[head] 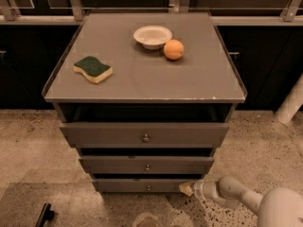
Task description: Close bottom drawer
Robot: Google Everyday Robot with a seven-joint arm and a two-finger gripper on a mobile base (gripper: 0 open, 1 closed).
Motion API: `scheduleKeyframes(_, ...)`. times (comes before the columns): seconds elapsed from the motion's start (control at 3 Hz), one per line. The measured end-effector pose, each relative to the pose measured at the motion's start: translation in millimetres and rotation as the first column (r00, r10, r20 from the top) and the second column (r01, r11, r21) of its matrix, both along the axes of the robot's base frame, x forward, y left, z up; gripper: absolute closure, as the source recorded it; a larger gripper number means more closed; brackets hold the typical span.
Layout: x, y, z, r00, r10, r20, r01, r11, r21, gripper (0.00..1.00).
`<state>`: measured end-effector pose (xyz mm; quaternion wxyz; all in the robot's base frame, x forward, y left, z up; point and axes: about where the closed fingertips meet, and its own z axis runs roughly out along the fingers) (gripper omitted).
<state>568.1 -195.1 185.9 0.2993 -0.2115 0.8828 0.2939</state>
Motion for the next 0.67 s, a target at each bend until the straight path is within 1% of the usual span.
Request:
scheduleKeyframes(0.33,-14,-7,-4,0.9984,0.018,-0.053,-0.016,0.999,0.051,1.0)
scheduleKeyframes(0.67,-34,-40,-20,0.9872,0.015,-0.159,0.005,0.993,0.121,1.0)
